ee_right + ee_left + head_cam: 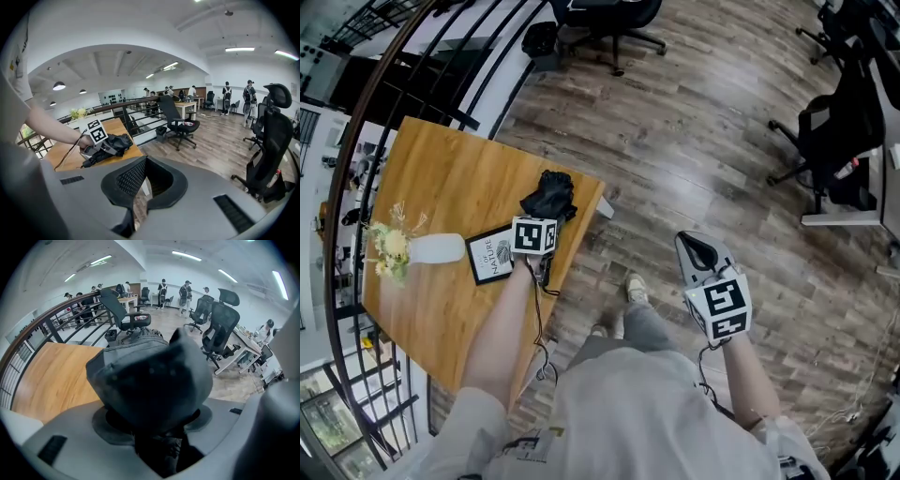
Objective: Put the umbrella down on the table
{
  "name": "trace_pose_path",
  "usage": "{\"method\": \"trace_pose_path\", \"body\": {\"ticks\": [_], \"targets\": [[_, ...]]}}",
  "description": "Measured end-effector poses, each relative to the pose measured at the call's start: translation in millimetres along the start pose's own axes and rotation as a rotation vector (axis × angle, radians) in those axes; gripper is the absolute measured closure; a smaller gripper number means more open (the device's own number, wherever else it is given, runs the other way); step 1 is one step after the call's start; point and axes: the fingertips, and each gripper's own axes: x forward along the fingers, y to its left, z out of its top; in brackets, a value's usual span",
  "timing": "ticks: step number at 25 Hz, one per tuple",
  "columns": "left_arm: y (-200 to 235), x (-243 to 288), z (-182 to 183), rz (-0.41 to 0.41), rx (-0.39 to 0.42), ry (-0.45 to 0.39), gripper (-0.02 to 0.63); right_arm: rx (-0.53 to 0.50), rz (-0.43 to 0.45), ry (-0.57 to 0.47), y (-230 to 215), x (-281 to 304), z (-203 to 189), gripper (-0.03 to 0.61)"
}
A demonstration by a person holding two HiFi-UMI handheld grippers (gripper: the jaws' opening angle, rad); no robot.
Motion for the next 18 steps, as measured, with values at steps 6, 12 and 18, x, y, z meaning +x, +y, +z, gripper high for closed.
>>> {"method": "trace_pose_path", "body": {"ticks": [6, 12, 18], "targets": [[7, 10, -1, 0.007, -0.020, 0.014, 0.344, 0.004, 0.000, 0.015, -4, 0, -4, 0.551], [5, 16, -12, 0.016, 0.031, 0.060, 0.333, 0.028, 0.005, 0.029, -1, -4, -8, 0.551], [8, 5, -9, 0.065, 0.097, 0.066, 0.302, 0.051, 0.030, 0.004, 0, -5, 3, 0.551]]}}
